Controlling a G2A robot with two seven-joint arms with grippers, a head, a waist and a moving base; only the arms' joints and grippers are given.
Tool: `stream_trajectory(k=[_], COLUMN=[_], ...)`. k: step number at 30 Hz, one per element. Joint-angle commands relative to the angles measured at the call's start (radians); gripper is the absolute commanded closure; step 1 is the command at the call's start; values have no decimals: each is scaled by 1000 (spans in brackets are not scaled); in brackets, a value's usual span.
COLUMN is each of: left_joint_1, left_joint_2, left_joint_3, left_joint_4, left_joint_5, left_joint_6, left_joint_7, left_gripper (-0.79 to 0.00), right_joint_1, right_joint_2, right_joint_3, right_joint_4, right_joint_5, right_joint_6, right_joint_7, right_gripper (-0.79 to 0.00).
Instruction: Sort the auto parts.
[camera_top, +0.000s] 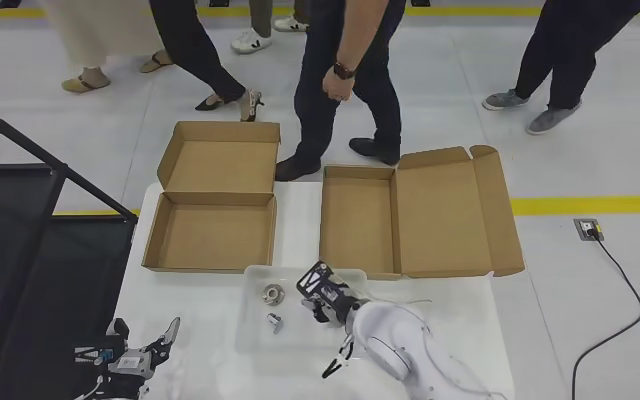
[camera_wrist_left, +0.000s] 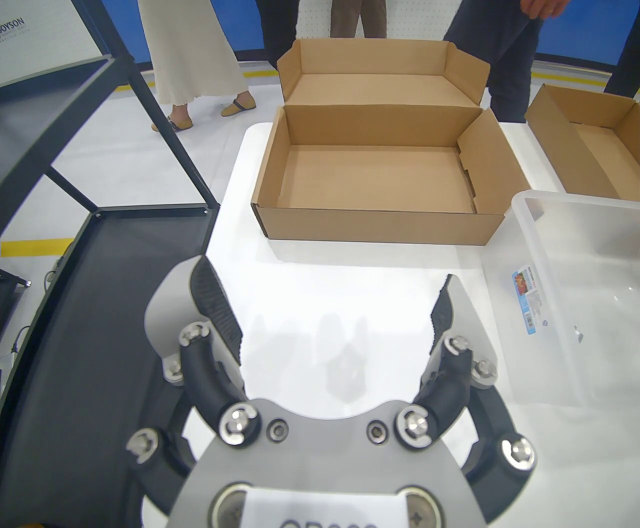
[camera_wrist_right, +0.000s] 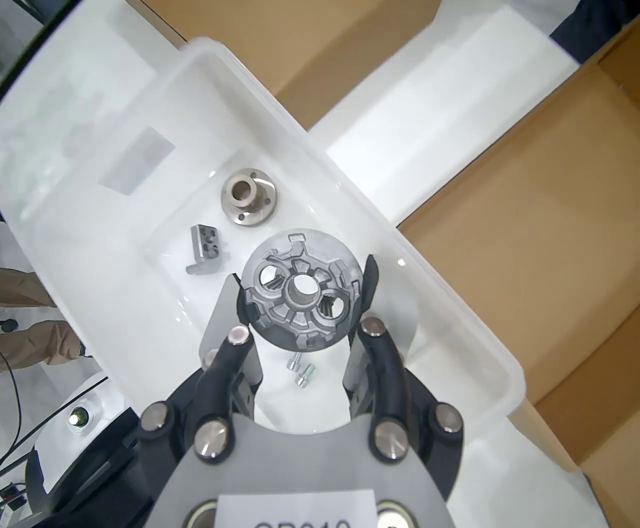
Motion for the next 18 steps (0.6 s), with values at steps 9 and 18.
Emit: stream_trajectory(k=[9,18], left_joint_1=[0,0], left_joint_2=[0,0], left_joint_3=[0,0], left_joint_4=[0,0], left_joint_5=[0,0], left_joint_6=[0,0], left_joint_7=[0,0], left_gripper=[-785,-785], right_joint_1=[-53,98], right_joint_2=[39,36], right_joint_3=[169,232], right_joint_4=[-221,-43], right_joint_5=[-70,-41], right_joint_6=[-99,-134], right_joint_7=[30,-13], right_gripper=[0,0])
